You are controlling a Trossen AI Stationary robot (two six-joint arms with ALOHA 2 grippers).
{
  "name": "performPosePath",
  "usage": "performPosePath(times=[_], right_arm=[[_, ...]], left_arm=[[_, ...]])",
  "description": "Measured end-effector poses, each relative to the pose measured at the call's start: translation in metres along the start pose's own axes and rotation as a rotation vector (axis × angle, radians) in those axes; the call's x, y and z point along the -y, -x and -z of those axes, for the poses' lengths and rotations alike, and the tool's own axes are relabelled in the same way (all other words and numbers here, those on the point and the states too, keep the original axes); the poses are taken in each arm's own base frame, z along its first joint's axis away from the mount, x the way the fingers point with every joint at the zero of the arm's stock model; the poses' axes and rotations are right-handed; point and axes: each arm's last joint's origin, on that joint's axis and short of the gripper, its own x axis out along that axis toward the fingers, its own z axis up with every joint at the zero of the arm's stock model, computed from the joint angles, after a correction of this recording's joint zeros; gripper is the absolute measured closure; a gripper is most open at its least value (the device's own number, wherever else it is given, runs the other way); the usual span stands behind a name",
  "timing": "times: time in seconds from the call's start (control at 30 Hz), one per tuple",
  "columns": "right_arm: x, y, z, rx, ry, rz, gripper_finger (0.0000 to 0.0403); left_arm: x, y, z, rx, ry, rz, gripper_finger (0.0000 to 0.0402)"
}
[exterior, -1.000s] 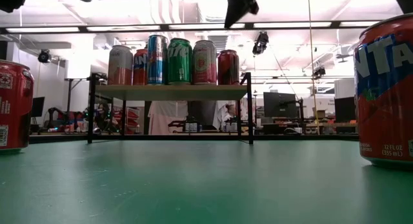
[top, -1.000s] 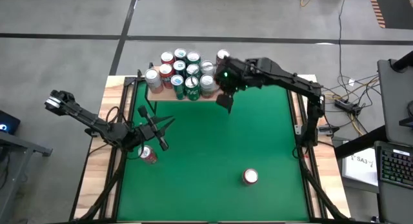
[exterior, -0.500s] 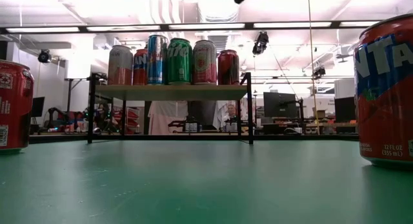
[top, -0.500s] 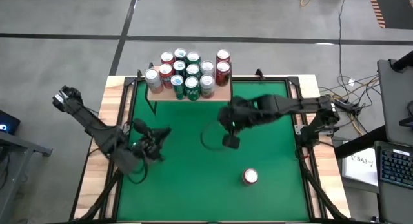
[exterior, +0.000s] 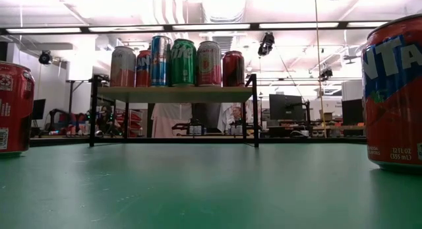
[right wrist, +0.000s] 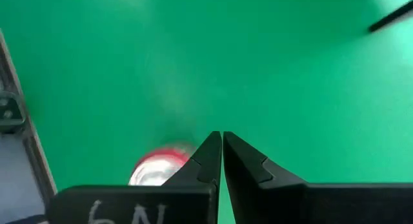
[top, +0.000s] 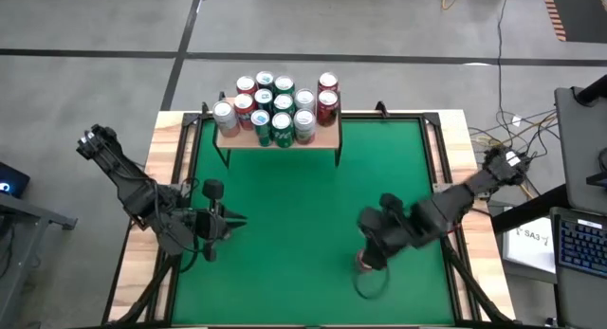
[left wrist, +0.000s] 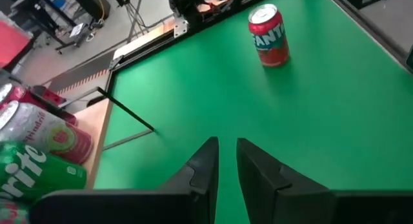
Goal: Place canned beverage on shelf
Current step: Put the orange can on the shelf
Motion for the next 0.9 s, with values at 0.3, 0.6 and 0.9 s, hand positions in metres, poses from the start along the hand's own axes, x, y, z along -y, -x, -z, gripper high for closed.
performPosePath(times=[0.3, 0.6, 0.9], right_arm=[[-0.020, -0.011, 0.093, 0.048, -0.100, 0.019, 0.0394], [-0.031, -0.037, 0.160, 0.107, -0.126, -0.040, 0.0393], [-0.027, -0.066, 0.175, 0.112, -0.240, -0.082, 0.0317]], left_arm=[[0.008, -0.011, -0.019, 0.129, 0.008, -0.119, 0.0361], [0.020, -0.025, -0.025, 0.144, 0.019, -0.161, 0.0361], [0.026, -0.037, -0.028, 0.145, 0.014, -0.175, 0.0361]])
